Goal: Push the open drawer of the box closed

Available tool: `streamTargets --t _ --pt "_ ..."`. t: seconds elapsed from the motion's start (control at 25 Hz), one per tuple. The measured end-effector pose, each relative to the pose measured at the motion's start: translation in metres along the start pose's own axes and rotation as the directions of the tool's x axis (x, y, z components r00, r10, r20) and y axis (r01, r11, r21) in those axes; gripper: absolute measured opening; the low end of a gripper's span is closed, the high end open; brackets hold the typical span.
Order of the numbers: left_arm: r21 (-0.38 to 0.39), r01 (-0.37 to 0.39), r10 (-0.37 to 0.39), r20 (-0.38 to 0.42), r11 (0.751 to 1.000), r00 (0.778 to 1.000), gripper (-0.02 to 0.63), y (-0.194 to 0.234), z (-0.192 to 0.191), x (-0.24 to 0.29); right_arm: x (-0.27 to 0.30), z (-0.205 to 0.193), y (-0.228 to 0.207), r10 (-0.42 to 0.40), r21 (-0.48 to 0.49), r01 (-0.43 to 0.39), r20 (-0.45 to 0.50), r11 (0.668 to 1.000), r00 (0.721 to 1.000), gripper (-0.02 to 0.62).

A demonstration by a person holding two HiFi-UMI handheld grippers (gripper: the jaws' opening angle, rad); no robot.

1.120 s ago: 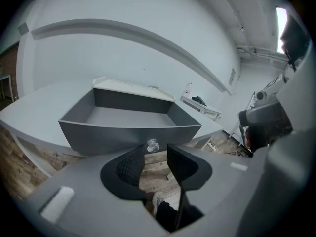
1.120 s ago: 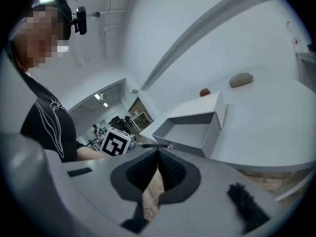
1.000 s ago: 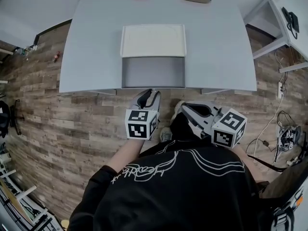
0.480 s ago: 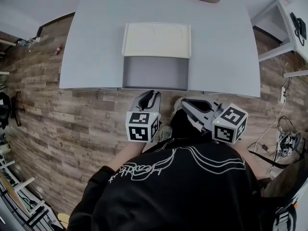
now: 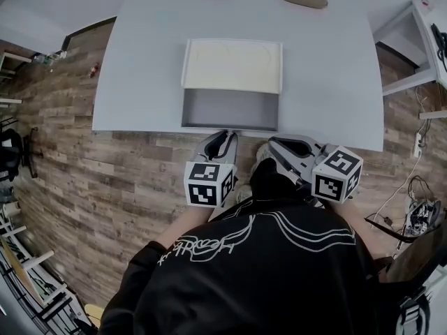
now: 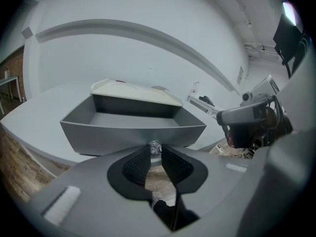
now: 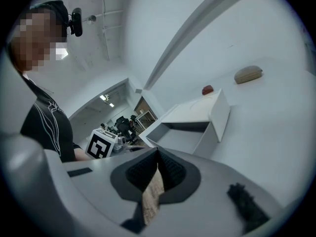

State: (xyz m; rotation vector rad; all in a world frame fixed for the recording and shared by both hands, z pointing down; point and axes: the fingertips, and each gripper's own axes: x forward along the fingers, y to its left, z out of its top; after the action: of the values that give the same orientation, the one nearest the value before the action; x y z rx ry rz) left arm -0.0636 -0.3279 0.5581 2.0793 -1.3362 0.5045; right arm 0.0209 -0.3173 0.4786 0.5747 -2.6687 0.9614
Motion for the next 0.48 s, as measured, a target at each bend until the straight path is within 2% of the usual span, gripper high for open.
streamTargets --t 0.48 --pt "-0.033 -0.039 0.039 0.01 0.999 0.999 0.077 0.024 0.043 0.043 -0.01 0.023 -0.044 -0.037 0.03 0.037 0.002 0.999 0.999 0.009"
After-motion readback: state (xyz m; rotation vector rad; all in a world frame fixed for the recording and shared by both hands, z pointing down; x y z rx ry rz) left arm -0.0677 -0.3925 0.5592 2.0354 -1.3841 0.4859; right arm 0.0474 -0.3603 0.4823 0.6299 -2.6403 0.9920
